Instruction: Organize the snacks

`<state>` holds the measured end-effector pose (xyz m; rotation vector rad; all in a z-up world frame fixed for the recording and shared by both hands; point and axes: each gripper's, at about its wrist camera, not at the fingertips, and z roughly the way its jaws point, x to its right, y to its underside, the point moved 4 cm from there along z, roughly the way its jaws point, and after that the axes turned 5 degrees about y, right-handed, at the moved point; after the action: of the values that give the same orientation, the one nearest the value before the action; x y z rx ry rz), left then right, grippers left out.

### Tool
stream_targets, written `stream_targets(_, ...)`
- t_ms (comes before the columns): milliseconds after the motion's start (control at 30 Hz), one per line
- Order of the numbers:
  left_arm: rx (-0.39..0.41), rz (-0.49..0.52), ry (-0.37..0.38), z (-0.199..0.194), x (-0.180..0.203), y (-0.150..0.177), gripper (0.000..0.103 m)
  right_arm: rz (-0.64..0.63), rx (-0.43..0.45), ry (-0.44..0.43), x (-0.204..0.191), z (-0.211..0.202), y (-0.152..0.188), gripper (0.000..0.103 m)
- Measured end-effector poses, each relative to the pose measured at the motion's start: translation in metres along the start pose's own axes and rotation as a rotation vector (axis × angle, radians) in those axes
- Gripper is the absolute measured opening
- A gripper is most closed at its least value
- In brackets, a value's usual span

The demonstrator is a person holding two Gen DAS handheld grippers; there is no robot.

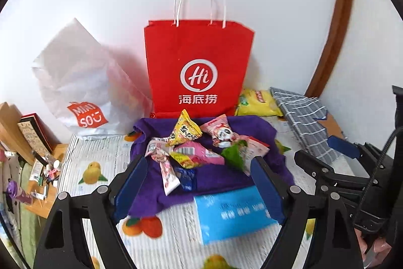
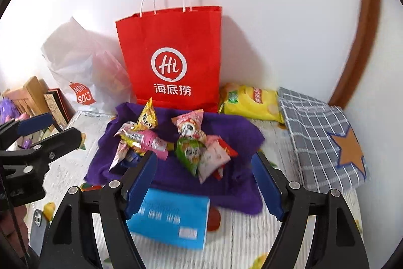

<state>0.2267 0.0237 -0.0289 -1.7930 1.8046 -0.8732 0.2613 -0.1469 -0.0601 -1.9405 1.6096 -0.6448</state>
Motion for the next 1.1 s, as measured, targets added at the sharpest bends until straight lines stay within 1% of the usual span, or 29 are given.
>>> stream_targets(67, 0.017, 0.004, -0.001, -0.014, 0.005, 0.008, 0.086, 0.009, 0.003, 0.002, 0.003, -0.014, 0.008, 0.077)
stream_targets(167, 0.051, 0.012, -0.029, -0.036, 0.011, 0.021, 0.089, 0.033, 0.021, 0.01, 0.009, -0.036, 0.022, 0.078)
stream_targets(200, 0.062, 0.013, -0.036, -0.044, 0.013, 0.026, 0.09, 0.036, 0.031, 0.018, 0.01, -0.044, 0.026, 0.079)
stream_targets(267, 0.081, 0.012, -0.034, -0.055, 0.017, 0.033, 0.091, 0.044, 0.049, 0.039, 0.014, -0.057, 0.034, 0.091)
stream_targets(367, 0.106, 0.006, -0.036, -0.068, 0.019, 0.042, 0.092, 0.056, 0.075, 0.065, 0.017, -0.073, 0.044, 0.096)
stream_targets(500, 0.12, -0.017, -0.038, -0.081, 0.018, 0.051, 0.093, 0.076, 0.081, 0.08, 0.021, -0.084, 0.054, 0.098)
stream_targets(567, 0.126, -0.022, -0.041, -0.085, 0.017, 0.053, 0.094, 0.084, 0.089, 0.082, 0.022, -0.09, 0.058, 0.101)
stream_targets(667, 0.134, -0.026, -0.061, -0.088, 0.015, 0.057, 0.094, 0.085, 0.105, 0.094, 0.023, -0.098, 0.061, 0.101)
stream_targets(833, 0.13, -0.04, -0.061, -0.09, 0.012, 0.061, 0.094, 0.09, 0.122, 0.102, 0.025, -0.107, 0.063, 0.101)
stream_targets(1100, 0.132, -0.041, -0.062, -0.092, 0.011, 0.061, 0.094, 0.064, 0.134, 0.11, 0.02, -0.11, 0.064, 0.101)
